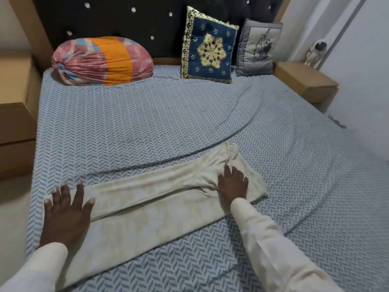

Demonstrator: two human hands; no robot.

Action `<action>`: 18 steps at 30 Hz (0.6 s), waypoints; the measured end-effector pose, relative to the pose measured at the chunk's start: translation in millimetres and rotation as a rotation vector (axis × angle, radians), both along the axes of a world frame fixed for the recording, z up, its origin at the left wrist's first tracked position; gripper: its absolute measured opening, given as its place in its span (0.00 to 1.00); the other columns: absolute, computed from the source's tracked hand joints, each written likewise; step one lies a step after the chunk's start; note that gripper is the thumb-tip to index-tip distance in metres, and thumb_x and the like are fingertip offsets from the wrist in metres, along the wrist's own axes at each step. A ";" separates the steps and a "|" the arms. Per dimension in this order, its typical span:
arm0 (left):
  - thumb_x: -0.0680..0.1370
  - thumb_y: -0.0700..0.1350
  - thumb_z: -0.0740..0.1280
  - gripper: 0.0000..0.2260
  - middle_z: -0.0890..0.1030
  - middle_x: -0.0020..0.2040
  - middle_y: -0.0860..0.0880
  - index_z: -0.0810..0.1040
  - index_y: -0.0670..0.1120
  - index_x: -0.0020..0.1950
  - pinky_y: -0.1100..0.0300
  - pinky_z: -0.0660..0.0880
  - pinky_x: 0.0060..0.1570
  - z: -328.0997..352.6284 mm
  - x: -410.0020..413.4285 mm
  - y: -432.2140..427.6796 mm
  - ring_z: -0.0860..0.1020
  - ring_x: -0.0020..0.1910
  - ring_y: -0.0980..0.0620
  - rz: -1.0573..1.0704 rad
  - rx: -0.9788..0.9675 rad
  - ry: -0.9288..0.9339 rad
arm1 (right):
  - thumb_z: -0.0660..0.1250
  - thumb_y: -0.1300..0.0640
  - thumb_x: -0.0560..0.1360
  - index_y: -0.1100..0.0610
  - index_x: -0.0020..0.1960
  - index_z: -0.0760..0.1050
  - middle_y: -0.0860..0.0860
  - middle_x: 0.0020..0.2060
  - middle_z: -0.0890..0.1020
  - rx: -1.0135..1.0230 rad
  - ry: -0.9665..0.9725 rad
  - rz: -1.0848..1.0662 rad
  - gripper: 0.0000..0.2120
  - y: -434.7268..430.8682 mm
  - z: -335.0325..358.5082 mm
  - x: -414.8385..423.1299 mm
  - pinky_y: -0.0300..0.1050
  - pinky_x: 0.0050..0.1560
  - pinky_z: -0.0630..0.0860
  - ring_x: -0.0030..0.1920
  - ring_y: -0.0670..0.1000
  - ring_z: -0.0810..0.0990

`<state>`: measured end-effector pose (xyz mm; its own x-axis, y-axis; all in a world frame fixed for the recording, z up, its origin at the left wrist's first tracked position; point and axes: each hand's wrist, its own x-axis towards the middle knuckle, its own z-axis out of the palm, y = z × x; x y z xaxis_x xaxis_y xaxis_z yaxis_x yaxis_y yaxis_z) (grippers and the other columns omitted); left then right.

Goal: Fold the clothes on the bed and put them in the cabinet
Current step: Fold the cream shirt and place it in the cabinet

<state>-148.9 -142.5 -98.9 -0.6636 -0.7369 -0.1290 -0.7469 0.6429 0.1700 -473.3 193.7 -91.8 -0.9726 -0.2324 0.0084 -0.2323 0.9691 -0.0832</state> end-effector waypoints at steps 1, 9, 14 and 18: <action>0.83 0.58 0.49 0.27 0.51 0.79 0.37 0.54 0.49 0.80 0.48 0.38 0.74 -0.5 4.5 2.3 0.48 0.77 0.36 -0.022 -0.029 0.020 | 0.52 0.42 0.81 0.51 0.75 0.62 0.55 0.73 0.67 0.041 0.003 0.011 0.26 12.4 -5.9 3.3 0.58 0.70 0.60 0.72 0.58 0.65; 0.80 0.60 0.46 0.30 0.62 0.76 0.36 0.62 0.46 0.78 0.40 0.53 0.71 4.3 17.2 37.7 0.60 0.74 0.33 -0.145 -0.126 -0.016 | 0.51 0.51 0.83 0.59 0.75 0.64 0.58 0.74 0.66 -0.046 -0.044 -0.001 0.24 37.6 -10.1 4.3 0.58 0.73 0.57 0.73 0.61 0.64; 0.81 0.60 0.51 0.30 0.55 0.78 0.37 0.52 0.50 0.80 0.44 0.51 0.73 19.1 16.5 46.7 0.54 0.77 0.36 -0.084 -0.046 -0.103 | 0.60 0.49 0.78 0.55 0.68 0.67 0.57 0.65 0.74 -0.186 -0.074 -0.090 0.21 38.5 18.4 -6.3 0.55 0.64 0.68 0.66 0.61 0.69; 0.83 0.55 0.51 0.27 0.53 0.79 0.39 0.51 0.50 0.80 0.46 0.52 0.74 21.7 20.4 55.7 0.53 0.78 0.38 -0.084 0.022 -0.092 | 0.60 0.46 0.78 0.44 0.77 0.57 0.56 0.69 0.71 -0.115 -0.179 0.020 0.29 14.4 56.8 -40.2 0.56 0.67 0.64 0.68 0.61 0.69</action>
